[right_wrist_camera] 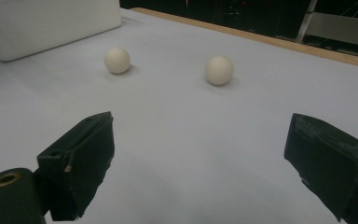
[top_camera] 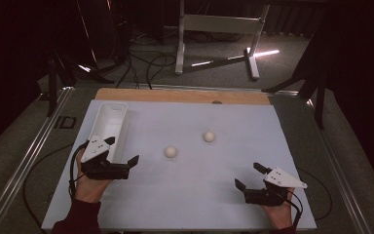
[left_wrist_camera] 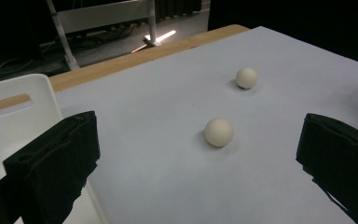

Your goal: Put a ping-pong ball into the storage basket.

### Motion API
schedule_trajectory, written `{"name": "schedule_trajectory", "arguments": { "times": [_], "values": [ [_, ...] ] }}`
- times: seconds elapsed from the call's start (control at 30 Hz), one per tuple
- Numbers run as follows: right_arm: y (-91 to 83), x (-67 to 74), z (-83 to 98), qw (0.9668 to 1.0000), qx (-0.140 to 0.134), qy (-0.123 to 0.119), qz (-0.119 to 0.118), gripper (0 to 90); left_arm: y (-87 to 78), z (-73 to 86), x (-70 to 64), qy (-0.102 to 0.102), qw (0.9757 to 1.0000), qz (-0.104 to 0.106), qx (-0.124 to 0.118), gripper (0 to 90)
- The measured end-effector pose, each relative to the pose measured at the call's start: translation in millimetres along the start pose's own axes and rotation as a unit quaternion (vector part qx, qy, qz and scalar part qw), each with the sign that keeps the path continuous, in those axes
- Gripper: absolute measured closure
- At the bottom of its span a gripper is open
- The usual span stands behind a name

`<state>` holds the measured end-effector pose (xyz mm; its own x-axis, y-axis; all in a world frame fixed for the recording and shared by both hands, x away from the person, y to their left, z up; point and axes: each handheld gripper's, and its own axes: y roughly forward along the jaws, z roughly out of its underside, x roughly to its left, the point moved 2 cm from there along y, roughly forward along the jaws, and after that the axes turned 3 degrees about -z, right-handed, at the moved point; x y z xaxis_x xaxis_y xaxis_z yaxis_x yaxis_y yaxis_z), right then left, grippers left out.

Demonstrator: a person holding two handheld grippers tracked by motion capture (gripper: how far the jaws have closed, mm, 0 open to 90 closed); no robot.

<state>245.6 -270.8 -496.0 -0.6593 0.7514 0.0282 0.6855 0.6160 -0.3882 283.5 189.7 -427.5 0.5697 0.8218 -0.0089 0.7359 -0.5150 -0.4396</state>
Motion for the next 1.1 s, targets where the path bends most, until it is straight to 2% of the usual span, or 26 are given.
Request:
{"name": "schedule_trajectory", "arguments": {
  "times": [0.13, 0.27, 0.43, 1.1],
  "values": [
    [-0.2, 0.0, 0.1, 1.0000, 0.001, 0.000, 0.000, 8.1, 4.3, -5.5, -5.0, -0.004, 0.9999, 0.010, -0.004, 0.0],
    [-0.4, -0.3, 0.2, 1.0000, 0.001, -0.001, 0.001, 8.1, 10.2, -10.2, -9.7, 0.004, 0.9999, 0.016, -0.001, 0.0],
    [-1.0, -0.7, 0.1, 1.0000, -0.002, 0.004, 0.003, 8.1, 21.2, -12.5, -12.1, 0.003, 0.9998, 0.014, 0.013, 0.0],
    [-0.9, 0.3, 0.1, 1.0000, -0.003, 0.004, 0.003, 8.1, 55.1, -20.4, -22.1, 0.008, 0.9992, 0.028, 0.028, 0.0]
  ]
}}
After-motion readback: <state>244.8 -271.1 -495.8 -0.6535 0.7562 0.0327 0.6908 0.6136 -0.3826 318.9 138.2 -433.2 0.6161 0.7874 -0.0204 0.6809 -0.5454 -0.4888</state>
